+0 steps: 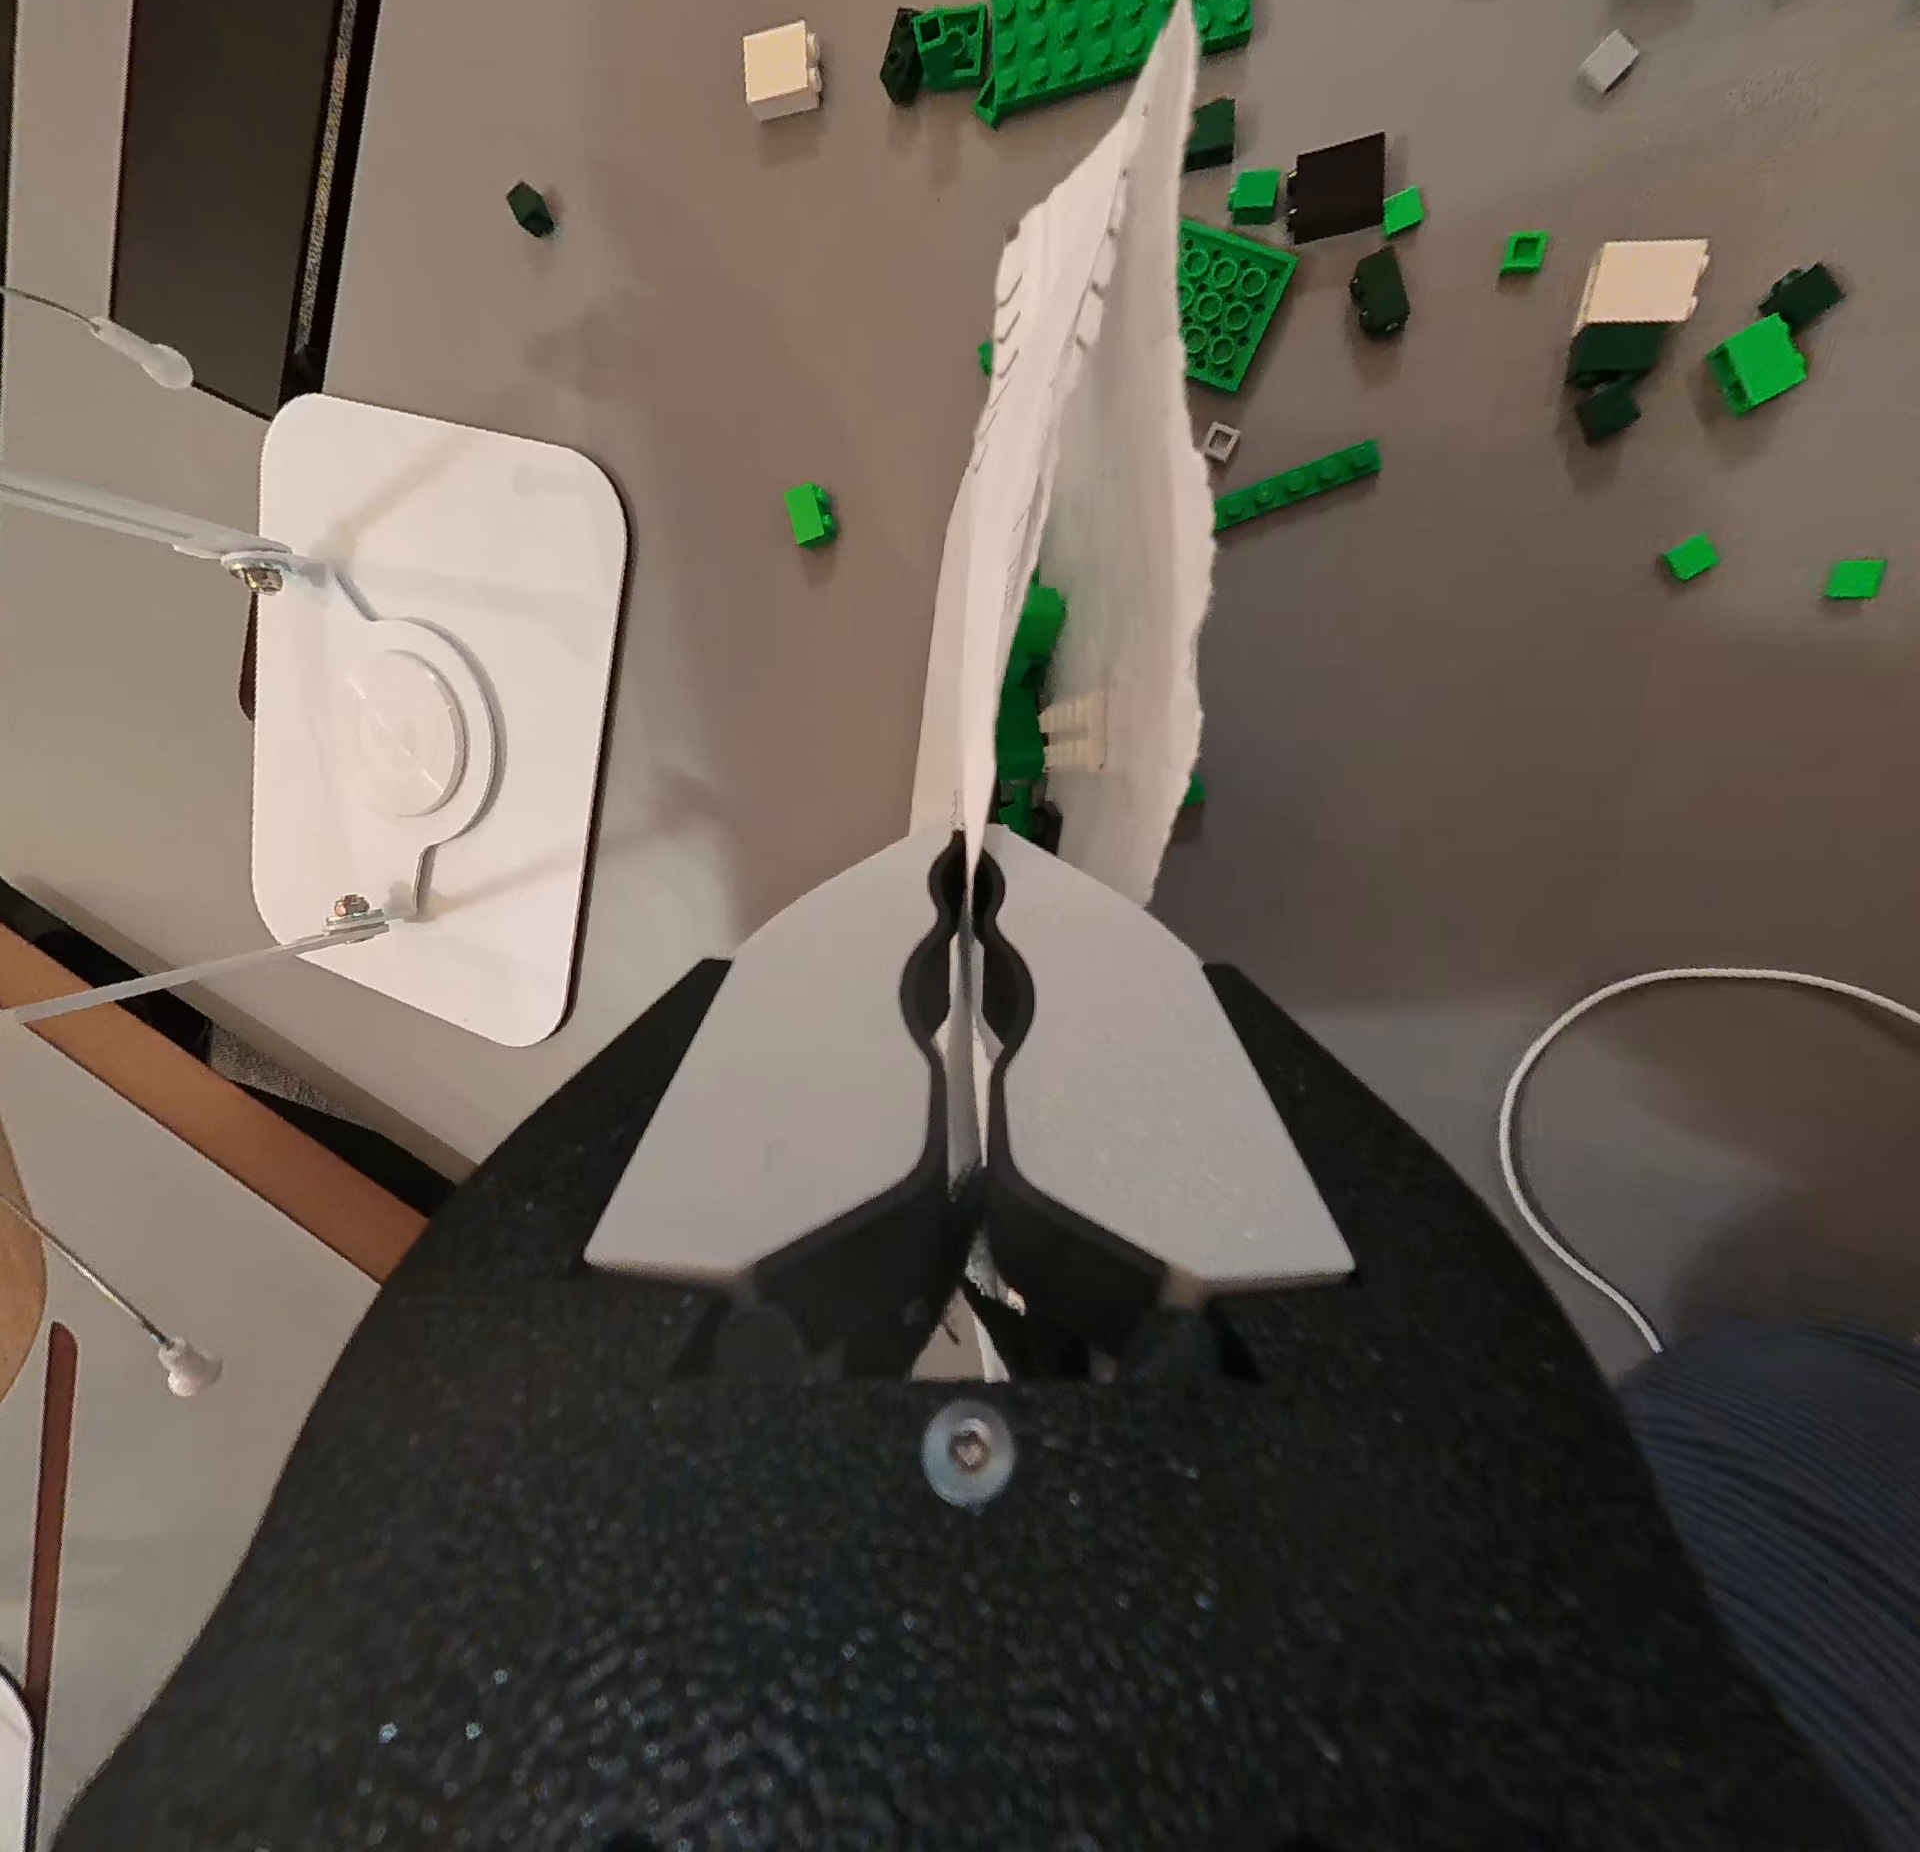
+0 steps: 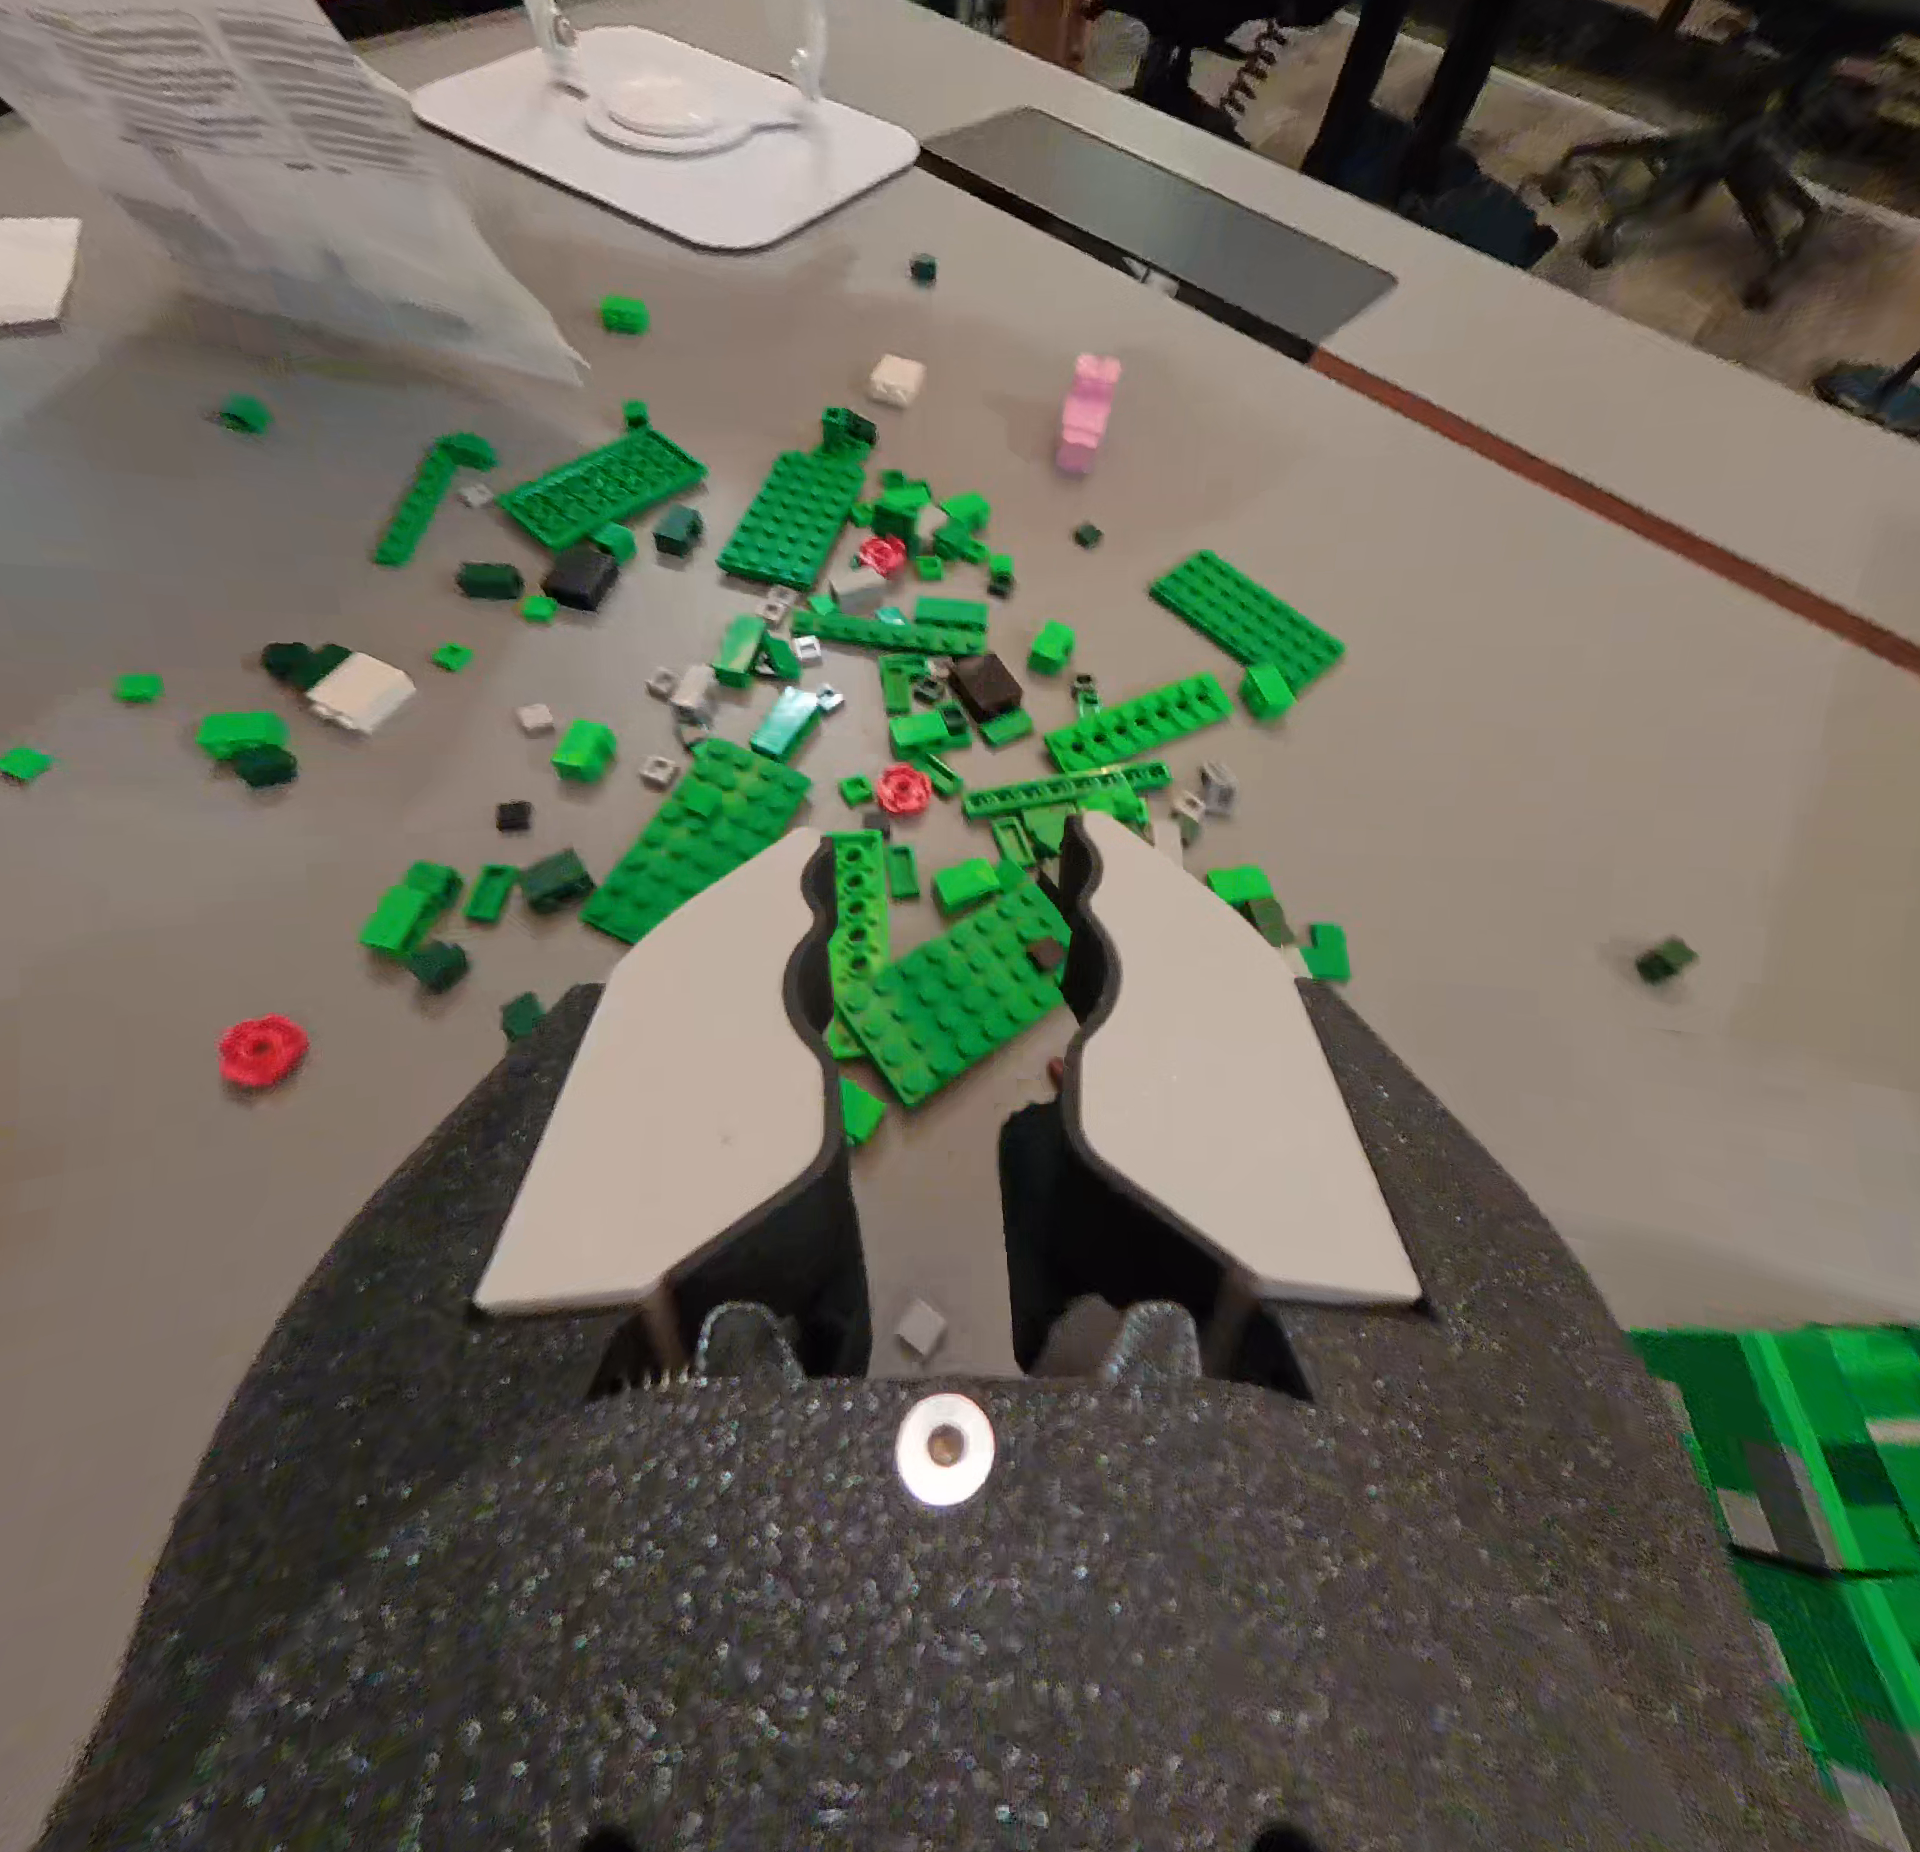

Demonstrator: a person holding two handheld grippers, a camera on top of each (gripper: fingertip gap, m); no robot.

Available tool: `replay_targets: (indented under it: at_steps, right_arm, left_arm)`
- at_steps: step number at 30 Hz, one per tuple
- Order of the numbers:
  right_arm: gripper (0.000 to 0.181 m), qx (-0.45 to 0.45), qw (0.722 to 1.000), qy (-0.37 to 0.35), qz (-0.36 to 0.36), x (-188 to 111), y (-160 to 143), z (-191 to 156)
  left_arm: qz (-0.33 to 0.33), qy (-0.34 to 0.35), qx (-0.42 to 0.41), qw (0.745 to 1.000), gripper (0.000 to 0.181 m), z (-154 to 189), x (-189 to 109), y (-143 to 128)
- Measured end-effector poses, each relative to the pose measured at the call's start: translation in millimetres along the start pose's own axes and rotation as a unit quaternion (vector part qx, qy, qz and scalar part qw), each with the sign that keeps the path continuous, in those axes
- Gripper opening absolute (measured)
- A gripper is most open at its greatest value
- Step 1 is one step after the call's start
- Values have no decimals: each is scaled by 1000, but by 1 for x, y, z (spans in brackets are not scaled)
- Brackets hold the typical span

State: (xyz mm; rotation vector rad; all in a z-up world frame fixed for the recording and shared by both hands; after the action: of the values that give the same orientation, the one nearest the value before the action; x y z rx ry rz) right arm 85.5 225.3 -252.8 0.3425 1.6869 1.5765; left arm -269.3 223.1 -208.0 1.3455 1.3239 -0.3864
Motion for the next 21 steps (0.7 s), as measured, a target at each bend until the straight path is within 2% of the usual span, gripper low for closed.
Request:
replay_targets:
  at_steps: [5, 12, 14, 17, 21]
  right_arm:
    - [35, -24, 999, 7, -39, -1, -17, 7]
    - [31, -55, 991, 66, -106, 7, -31, -10]
    - [28, -61, 986, 103, -118, 10, -33, -23]
    - [20, -79, 962, 219, -142, 8, -39, -60]
    - [20, -98, 944, 255, -182, 6, -49, -79]
  left_arm:
    - [-9, 9, 1, 1000, 0, -1, 2, -1]
    - [-12, 3, 12, 1000, 0, 2, 5, 2]
    - [-10, 0, 12, 1000, 0, 3, 4, 2]
    - [-8, 0, 12, 1000, 0, 3, 3, 2]
    - [-9, 0, 9, 1000, 0, 3, 2, 0]
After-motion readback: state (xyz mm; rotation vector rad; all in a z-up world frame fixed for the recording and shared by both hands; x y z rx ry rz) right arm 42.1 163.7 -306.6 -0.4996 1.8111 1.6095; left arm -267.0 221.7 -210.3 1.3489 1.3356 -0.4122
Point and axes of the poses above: each gripper's, where its closed fingertips meet, x out along the fingers, y out of its top, z = x × y across the jaws, the point moved 2 cm from there along -x, back along the fingers, and after that the axes turned 7 degrees about z, right-handed, at the moved point
